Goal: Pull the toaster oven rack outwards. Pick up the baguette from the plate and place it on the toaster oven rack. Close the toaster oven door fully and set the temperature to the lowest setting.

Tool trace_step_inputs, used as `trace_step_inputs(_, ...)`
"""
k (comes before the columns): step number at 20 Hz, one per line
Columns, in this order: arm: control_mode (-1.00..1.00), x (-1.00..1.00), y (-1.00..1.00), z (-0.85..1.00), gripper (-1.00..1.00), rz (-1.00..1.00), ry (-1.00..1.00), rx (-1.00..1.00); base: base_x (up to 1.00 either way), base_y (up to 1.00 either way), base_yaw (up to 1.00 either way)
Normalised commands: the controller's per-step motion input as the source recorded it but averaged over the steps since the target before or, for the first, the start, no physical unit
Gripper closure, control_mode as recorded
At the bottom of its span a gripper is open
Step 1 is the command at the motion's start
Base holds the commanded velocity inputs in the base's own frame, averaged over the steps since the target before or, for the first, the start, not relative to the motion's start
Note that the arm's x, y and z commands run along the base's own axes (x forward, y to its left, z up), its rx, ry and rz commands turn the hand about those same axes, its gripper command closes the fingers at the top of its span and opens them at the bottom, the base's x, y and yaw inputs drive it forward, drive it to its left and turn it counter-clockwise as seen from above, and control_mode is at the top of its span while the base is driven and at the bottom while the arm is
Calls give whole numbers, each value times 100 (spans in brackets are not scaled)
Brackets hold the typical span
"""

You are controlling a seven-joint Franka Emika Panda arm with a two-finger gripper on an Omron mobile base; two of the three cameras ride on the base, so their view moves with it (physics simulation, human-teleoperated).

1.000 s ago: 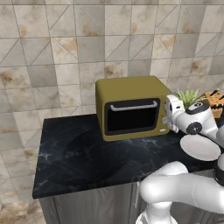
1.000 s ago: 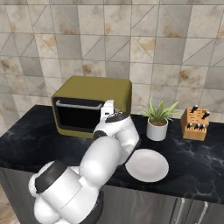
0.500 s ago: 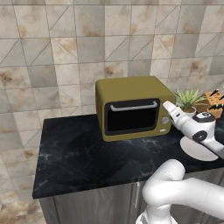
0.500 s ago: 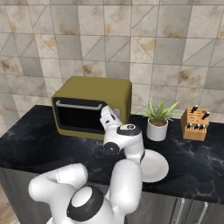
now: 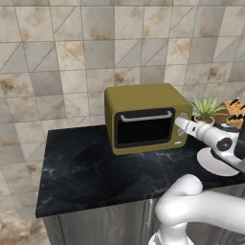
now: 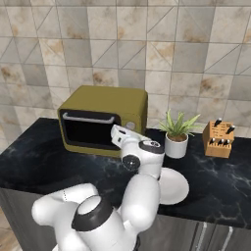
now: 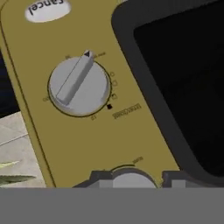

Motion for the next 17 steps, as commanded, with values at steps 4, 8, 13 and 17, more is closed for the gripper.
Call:
trace_step_inputs(4, -100, 0, -24, -59, 100, 53, 0, -70, 0, 0, 0)
trace_step_inputs(8, -100, 0, -26, -54, 100, 53, 0, -70, 0, 0, 0)
trace_step_inputs(13, -100, -1, -21, -48, 100, 51, 0, -70, 0, 0, 0)
trace_step_inputs(17, -100, 0, -17, -32, 100, 51, 0, -68, 0, 0, 0)
